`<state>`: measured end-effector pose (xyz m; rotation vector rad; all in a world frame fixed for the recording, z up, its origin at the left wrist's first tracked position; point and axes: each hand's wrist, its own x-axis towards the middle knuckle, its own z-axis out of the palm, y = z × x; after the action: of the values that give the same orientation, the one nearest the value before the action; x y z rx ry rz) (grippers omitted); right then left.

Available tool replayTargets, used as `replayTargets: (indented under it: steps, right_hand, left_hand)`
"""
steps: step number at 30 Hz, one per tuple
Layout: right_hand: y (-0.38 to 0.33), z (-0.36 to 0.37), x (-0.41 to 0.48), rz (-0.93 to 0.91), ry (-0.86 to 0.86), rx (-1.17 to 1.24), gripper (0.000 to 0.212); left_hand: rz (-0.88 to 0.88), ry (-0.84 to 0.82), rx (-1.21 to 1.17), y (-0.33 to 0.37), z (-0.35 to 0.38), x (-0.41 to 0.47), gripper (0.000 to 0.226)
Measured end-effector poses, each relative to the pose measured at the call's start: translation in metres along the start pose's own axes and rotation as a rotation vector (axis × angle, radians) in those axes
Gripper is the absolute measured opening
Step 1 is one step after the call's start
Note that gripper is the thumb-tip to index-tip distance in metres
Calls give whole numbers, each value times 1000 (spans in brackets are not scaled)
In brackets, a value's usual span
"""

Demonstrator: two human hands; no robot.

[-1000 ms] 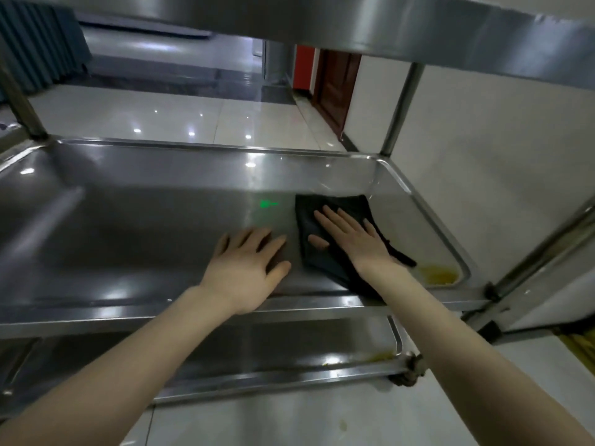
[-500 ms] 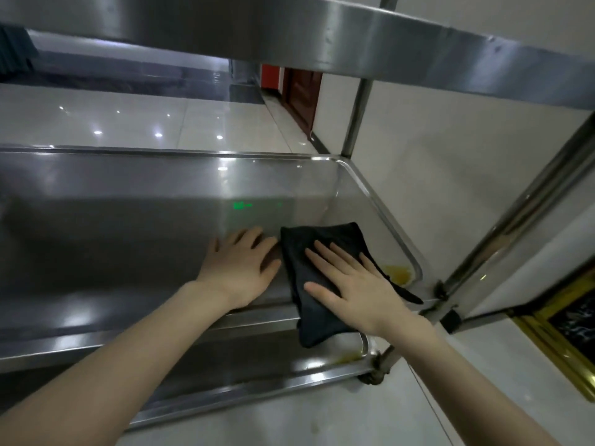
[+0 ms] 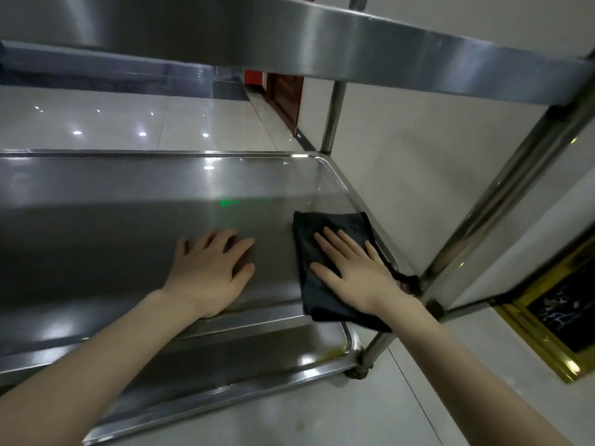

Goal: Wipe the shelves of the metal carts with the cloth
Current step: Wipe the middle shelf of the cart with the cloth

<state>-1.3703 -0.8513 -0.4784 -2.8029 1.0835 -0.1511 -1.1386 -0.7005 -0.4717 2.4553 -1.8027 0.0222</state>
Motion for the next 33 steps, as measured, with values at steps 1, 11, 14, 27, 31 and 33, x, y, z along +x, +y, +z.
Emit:
replayTargets:
  steps: [1,11,14,27,31,33]
  right_hand:
    - [5,0,-21,14,-8,-4,74]
    - [35,-22,82,290,15,-64,64]
    - [31,-19,61,362,10,-16,66]
    - [63,-25,114,580,161,107,64]
    - [46,-22,134,499,127,24,66]
    - [44,-17,102,404,61,-18,63]
  left_hand:
    - [5,1,6,0,2,-1,55]
    - [12,7,-5,-1,8,-1,52]
    - [5,15,-19,-1,6,-2,54]
    - [25,8,-2,-1,10,-10,77]
    - [2,26,-4,-3,8,-3,75]
    - [-2,21,-7,-2,5,-3,75]
